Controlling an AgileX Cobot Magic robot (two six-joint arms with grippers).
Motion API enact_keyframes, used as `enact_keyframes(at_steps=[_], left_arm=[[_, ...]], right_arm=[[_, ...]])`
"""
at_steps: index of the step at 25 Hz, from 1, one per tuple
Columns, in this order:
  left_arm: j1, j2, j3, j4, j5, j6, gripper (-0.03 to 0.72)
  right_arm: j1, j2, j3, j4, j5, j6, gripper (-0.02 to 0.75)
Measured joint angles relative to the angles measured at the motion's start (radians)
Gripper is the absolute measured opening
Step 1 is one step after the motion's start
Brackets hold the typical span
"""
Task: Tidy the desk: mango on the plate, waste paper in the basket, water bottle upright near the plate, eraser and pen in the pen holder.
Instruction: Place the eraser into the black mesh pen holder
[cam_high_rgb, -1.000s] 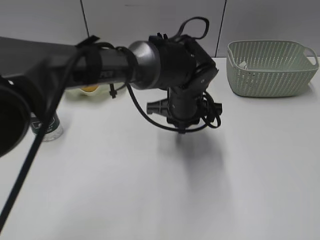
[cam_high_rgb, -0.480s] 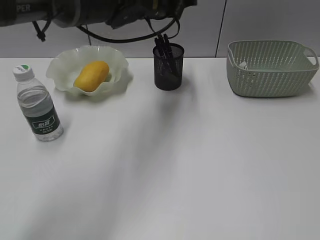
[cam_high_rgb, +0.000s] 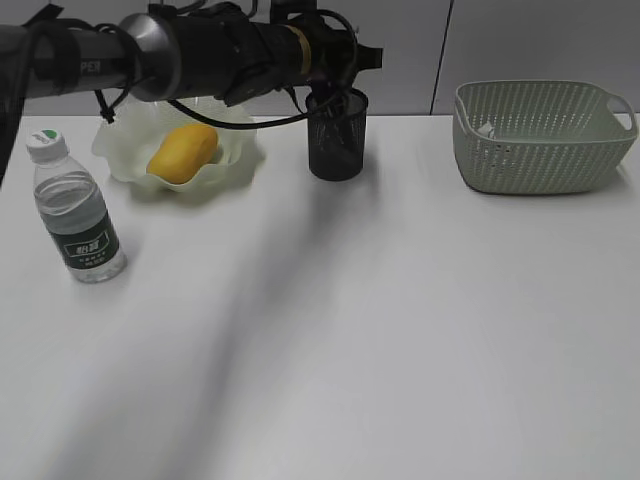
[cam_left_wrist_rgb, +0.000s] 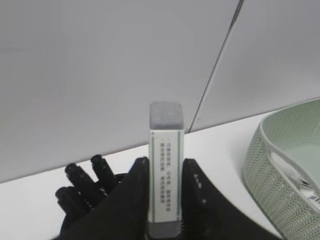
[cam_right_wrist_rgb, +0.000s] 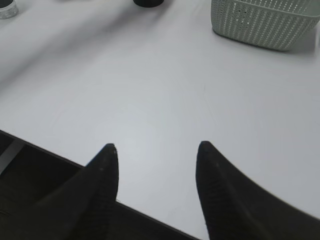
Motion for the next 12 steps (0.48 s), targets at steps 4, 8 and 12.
enact_keyframes(at_steps=[4, 8, 12], left_arm=[[0.005, 0.011, 0.001, -0.004, 0.023, 0.000, 0.173], [0.008, 0.011, 0.001, -0.005, 0.028, 0.000, 0.351], [0.008, -0.005, 0.001, -0.017, 0.082, 0.000, 0.452]], right_arm=[[0.000, 0.000, 0.000, 0.000, 0.000, 0.000, 0.403], [0.000, 0.000, 0.000, 0.000, 0.000, 0.000, 0.403], [0.000, 0.000, 0.000, 0.000, 0.000, 0.000, 0.403]])
